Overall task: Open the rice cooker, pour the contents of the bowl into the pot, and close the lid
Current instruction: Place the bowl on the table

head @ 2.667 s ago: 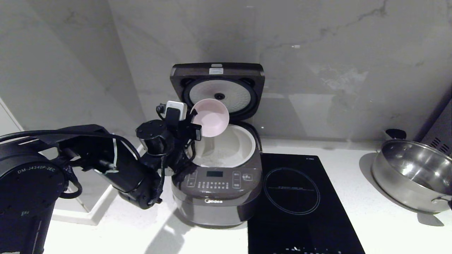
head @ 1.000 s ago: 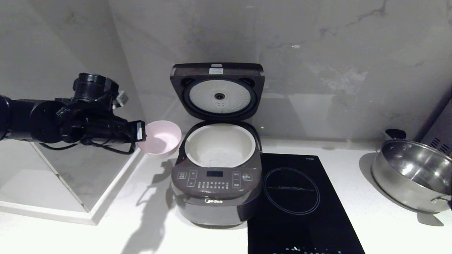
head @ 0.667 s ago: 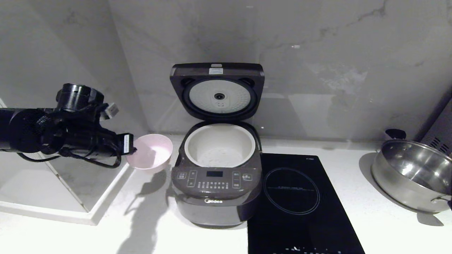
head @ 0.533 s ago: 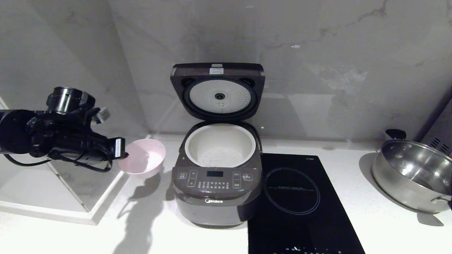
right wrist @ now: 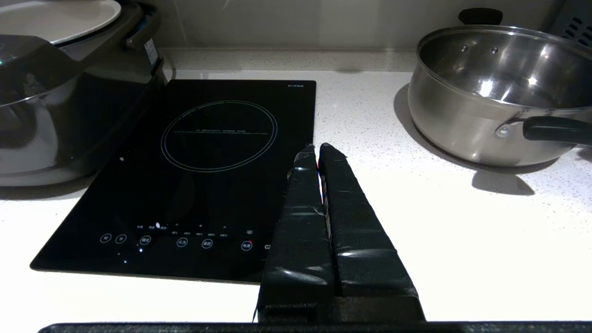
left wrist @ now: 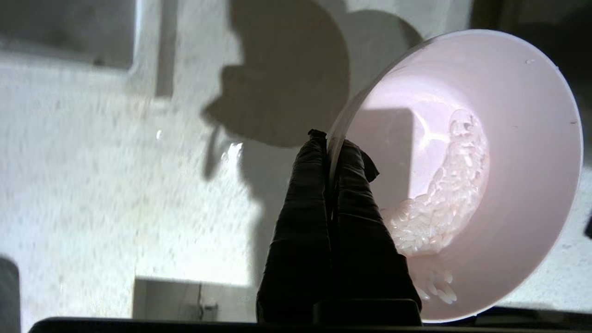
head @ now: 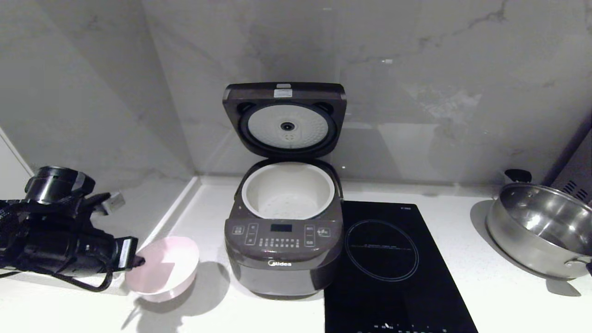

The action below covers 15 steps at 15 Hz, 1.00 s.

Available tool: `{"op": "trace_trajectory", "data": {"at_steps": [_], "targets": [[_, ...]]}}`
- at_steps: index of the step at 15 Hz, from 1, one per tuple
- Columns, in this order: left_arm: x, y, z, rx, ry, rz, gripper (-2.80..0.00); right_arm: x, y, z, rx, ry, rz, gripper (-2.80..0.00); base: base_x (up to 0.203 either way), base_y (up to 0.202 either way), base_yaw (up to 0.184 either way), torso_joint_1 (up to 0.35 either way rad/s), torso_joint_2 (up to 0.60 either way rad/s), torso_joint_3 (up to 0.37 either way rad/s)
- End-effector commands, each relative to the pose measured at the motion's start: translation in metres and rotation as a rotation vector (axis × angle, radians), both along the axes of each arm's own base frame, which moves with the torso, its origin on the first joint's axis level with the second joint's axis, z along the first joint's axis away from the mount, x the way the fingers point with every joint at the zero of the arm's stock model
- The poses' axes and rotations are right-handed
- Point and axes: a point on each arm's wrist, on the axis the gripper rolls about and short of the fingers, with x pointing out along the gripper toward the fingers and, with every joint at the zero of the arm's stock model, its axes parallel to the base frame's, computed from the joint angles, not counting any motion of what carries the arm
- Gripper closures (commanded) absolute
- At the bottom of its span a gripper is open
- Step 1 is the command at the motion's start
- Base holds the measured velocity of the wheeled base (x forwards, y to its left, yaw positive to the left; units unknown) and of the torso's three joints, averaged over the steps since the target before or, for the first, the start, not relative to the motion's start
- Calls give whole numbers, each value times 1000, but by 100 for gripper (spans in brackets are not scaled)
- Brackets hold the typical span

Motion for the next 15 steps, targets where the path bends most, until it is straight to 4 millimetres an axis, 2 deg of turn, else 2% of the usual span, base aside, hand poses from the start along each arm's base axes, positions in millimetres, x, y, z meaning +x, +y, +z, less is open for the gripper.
{"op": "trace_trajectory", "data": {"at_steps": [1, 4, 11, 13, 15], "targets": [[-12, 8, -2, -1, 11, 39, 0, 0, 0, 0, 0, 0, 0, 0, 0, 0, 0, 0, 0, 0], [-33, 27, -7, -2, 26, 144, 0, 0, 0, 0, 0, 0, 0, 0, 0, 0, 0, 0, 0, 0], [-79, 63, -37, -33, 160, 397, 0, 0, 0, 0, 0, 0, 0, 0, 0, 0, 0, 0, 0, 0], [-86, 75, -42, -51, 183, 474, 0, 0, 0, 0, 0, 0, 0, 0, 0, 0, 0, 0, 0, 0], [-84, 91, -52, -64, 202, 539, 0, 0, 0, 0, 0, 0, 0, 0, 0, 0, 0, 0, 0, 0]]}}
